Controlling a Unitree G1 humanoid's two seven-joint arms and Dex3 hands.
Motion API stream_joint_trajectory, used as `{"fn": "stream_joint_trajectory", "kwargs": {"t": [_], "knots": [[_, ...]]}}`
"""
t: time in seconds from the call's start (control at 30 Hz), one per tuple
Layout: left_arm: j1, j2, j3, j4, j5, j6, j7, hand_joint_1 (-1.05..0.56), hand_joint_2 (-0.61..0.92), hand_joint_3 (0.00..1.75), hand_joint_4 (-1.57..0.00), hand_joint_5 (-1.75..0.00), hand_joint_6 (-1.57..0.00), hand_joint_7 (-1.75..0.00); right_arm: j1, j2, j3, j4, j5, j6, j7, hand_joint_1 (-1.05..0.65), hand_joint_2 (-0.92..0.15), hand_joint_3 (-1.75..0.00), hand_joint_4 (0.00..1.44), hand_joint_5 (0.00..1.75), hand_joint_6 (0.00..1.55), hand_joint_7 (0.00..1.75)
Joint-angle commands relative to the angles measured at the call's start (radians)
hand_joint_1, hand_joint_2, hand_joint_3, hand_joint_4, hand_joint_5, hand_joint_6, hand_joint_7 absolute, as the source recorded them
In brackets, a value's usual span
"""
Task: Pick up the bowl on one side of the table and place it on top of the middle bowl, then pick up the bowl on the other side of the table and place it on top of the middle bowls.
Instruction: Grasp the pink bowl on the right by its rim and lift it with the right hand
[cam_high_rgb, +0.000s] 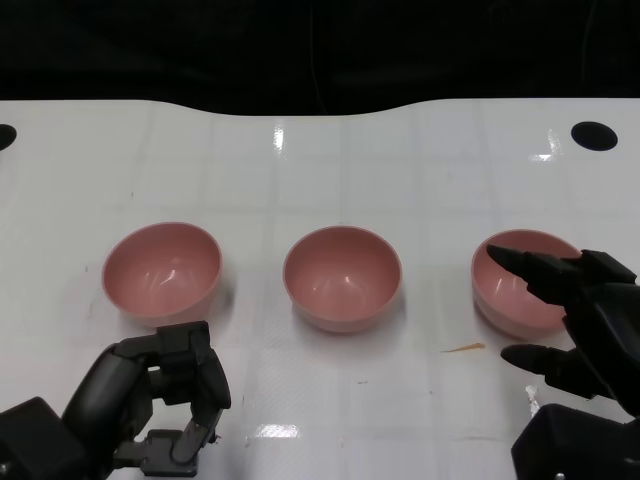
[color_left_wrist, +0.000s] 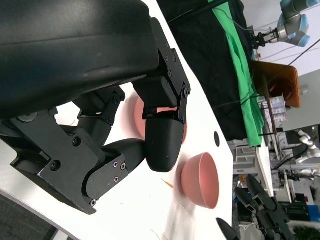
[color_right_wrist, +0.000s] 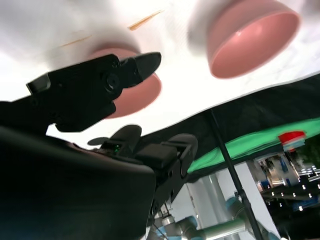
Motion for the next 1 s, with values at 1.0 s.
{"fn": "stream_joint_trajectory", "kwargs": {"t": [1.0], "knots": [[0.016, 0.004, 0.005, -0.042, 0.006, 0.011, 0.026, -0.25, 0.48, 1.14, -0.85, -1.67, -0.83, -1.50, -0.292, -0.078, 0.224, 0.452, -0.244, 0.175, -0.062, -0.56, -0.87, -0.01, 0.31, 0.30, 0.41, 0.00]]}}
